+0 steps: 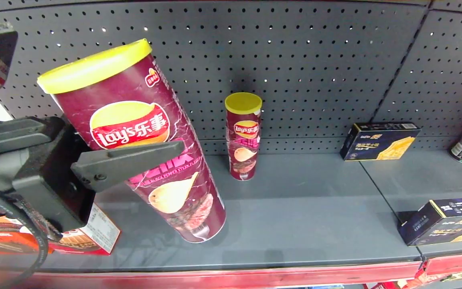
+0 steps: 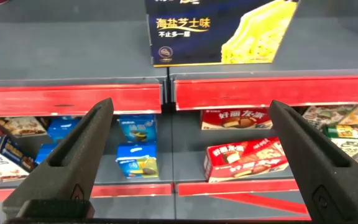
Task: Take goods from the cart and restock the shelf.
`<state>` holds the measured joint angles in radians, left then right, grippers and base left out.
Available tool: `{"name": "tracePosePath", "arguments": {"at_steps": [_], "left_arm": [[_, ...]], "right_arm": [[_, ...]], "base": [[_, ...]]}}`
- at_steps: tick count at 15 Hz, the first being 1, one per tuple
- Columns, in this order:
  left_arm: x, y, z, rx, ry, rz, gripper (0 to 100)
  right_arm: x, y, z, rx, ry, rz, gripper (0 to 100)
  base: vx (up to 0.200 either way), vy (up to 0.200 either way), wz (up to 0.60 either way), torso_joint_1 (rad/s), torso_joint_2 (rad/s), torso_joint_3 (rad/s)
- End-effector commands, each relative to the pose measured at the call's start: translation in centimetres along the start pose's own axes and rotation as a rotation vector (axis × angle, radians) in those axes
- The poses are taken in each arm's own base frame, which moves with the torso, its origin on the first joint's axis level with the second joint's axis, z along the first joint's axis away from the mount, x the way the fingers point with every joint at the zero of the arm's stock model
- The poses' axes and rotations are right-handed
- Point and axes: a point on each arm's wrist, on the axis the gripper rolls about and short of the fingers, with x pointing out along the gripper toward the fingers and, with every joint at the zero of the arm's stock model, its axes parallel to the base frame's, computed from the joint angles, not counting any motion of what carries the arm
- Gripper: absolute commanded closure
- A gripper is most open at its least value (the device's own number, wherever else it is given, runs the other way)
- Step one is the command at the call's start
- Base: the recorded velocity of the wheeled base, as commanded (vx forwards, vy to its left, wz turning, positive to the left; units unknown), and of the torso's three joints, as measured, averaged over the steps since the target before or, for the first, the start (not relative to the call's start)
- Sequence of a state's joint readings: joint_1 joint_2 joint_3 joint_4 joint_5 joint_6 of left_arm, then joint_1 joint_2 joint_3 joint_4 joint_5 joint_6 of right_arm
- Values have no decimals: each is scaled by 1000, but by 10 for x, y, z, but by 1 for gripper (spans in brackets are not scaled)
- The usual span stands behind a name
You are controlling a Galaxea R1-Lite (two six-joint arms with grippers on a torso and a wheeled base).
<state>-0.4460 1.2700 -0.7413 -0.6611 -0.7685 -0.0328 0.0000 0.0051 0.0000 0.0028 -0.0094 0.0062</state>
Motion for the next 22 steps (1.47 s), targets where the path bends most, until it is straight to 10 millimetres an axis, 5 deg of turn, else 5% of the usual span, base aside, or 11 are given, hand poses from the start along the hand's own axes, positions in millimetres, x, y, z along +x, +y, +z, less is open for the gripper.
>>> {"name": "tracePosePath", "arguments": {"at_steps": [1,11,12,13,15,19,22], "left_arm": [[0,0,-2,-4,5,1,100],[1,3,-8,-25,26,17,100],[1,4,-10,-28,29,31,100],[1,4,-14,-33,34,37,100],[0,2,-21,-45,48,33,100],[0,4,-15,-35,37,39,100],[0,11,-13,-48,31,67,100]], "right_arm": [[0,0,0,0,0,2,0],[0,0,0,-12,1,-15,0],[-9,0,38,-40,-80,34,0],[6,3,95,7,26,166,0],[35,8,131,63,32,332,0],[81,17,118,-32,148,424,0],[153,32,129,-50,180,462,0]], "base": [[0,0,0,0,0,0],[0,0,0,0,0,0],[0,0,0,0,0,0],[0,0,0,0,0,0],[0,0,0,0,0,0],[0,0,0,0,0,0],[0,0,0,0,0,0]]}}
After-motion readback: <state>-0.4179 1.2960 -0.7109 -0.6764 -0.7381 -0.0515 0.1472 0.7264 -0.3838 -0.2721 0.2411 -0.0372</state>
